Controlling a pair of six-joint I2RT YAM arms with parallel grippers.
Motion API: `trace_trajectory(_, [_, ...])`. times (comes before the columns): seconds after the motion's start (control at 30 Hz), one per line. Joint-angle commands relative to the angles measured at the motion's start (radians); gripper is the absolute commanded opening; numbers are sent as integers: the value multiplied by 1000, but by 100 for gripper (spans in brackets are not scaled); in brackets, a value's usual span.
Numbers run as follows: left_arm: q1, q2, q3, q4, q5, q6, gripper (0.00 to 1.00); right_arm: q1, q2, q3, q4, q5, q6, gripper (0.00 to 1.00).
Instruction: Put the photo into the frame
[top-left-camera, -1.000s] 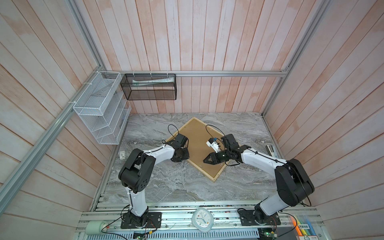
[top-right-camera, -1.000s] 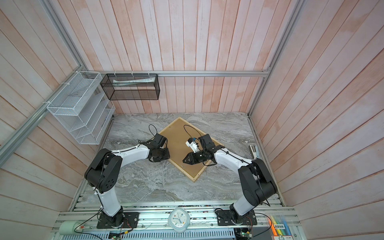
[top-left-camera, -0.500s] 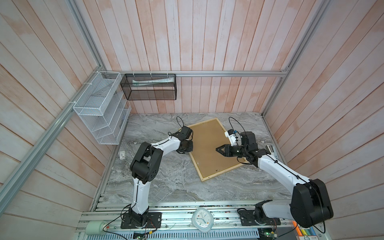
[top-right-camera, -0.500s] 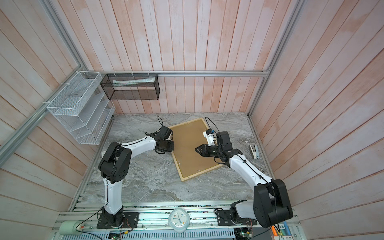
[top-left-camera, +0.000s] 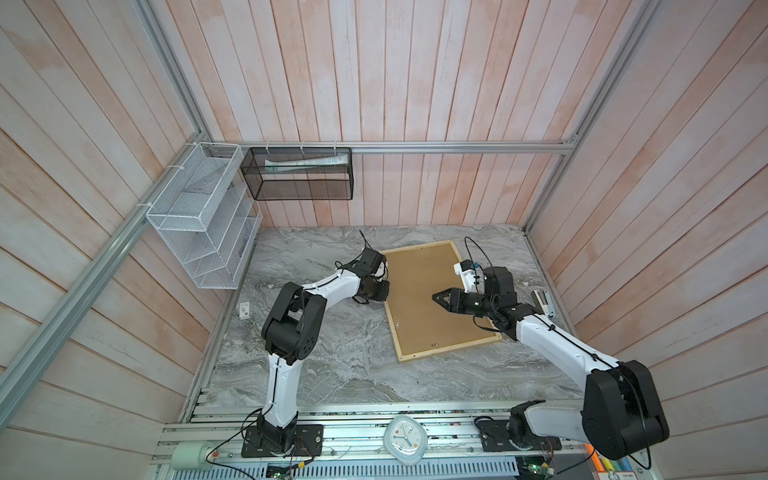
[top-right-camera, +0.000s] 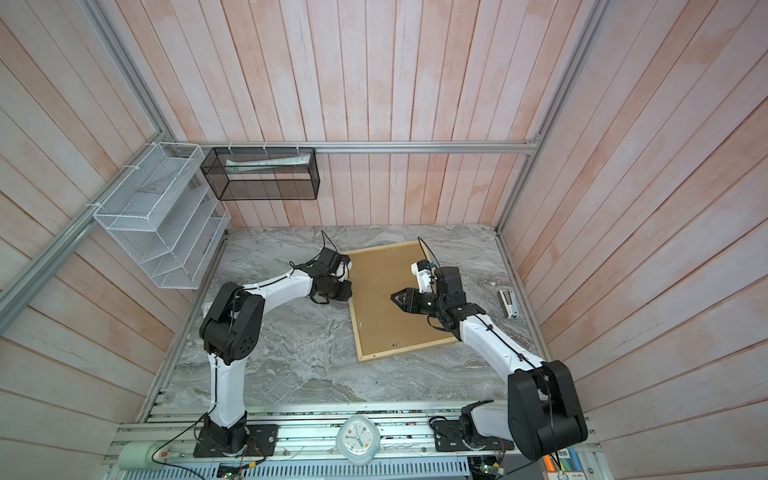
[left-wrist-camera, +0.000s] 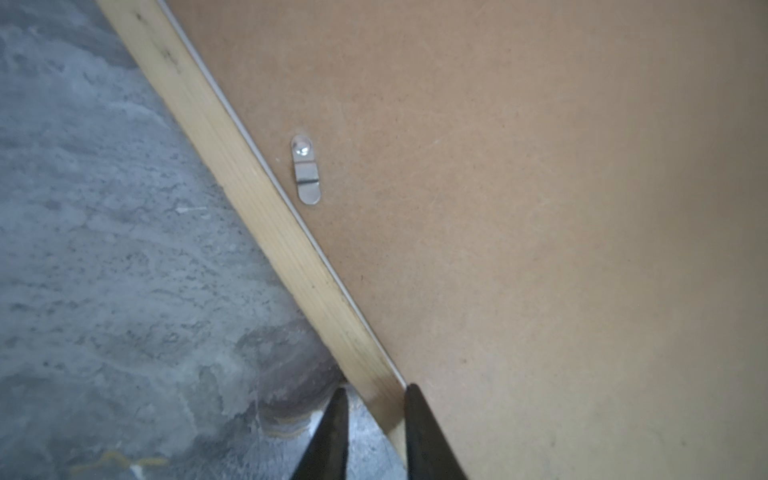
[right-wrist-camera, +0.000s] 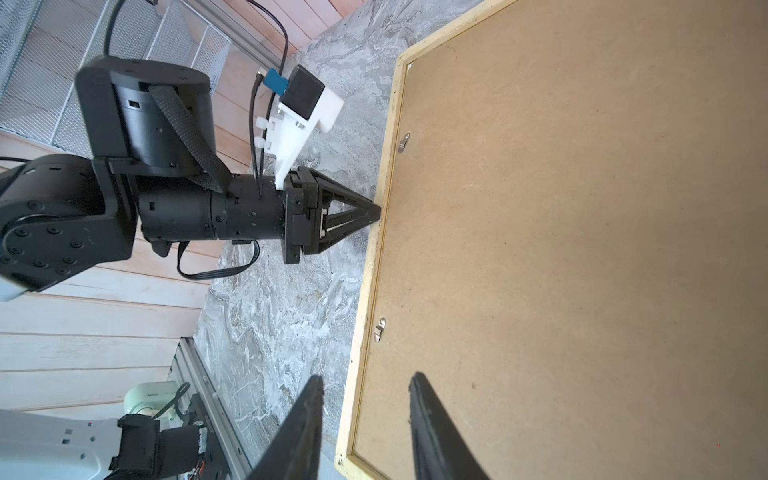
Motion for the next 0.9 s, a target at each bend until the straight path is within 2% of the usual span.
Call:
trace_trajectory(0.0, [-3, -38, -16, -20, 12, -14, 36, -6, 26, 14, 61, -5, 26, 42])
trace_trajectory(0.07, [-4, -68, -39, -22, -5, -63, 40, -6, 46, 29, 55, 11, 23, 44])
trace_trajectory(0.2, [-10, -120, -96, -16, -21, -182, 42, -4, 99, 66, 26, 33, 15, 46])
trace_trajectory(0.53, [-49, -196, -256, 125, -30, -389, 40, -2, 140, 61, 144, 2, 68, 46])
trace_trajectory(0.7, [-85, -221, -287, 165, -101, -431, 40, 0, 169, 74, 153, -8, 82, 44])
trace_trajectory(0.87, [-105, -207, -280, 180, -98, -438, 40, 1, 188, 73, 167, -25, 94, 43])
